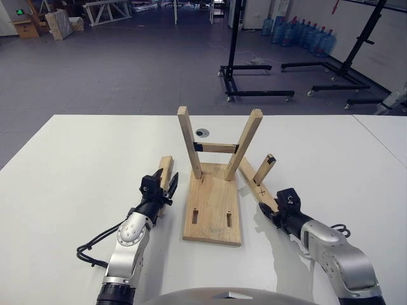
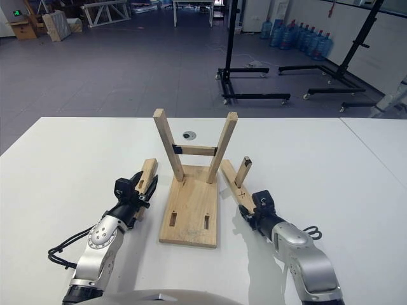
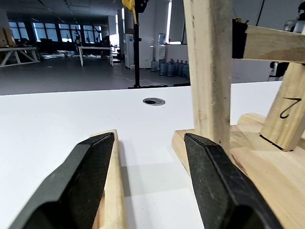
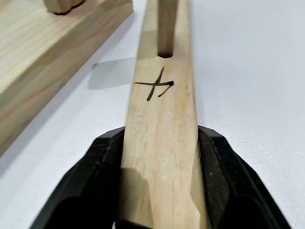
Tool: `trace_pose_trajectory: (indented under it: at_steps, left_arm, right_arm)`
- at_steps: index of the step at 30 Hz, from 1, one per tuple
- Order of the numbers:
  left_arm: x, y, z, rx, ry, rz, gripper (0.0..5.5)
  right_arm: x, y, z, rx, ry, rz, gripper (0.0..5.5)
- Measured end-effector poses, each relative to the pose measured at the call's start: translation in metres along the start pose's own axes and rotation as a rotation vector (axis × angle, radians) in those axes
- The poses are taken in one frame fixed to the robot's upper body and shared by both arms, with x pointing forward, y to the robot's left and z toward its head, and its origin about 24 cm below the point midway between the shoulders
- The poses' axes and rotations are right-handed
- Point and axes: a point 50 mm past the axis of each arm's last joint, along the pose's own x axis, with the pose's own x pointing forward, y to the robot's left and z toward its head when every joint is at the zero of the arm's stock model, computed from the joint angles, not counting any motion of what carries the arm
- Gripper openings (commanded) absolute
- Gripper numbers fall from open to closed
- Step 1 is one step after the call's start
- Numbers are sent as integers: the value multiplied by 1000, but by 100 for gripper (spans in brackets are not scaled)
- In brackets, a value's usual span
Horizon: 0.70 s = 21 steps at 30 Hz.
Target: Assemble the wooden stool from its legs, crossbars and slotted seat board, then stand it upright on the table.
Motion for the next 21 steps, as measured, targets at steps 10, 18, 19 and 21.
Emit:
trace_pose_trajectory:
  at_steps: [10,18,19,21]
  left_arm:
    - [1,-4,40,-299,-205,-203,268]
    - [-9,-7,54,-608,-159,-574,286]
    - [-11,-10,56,-633,-150,-620,301]
    - [-12,-14,62,-661,-168,-683,334]
  right_arm:
    - [-17,-33,99,175,-805,84,204]
    - [-24,1,112,68,-935,490,204]
    - [-25,9,111,70,-924,559,204]
    - [-23,29,105,72,-837,737,204]
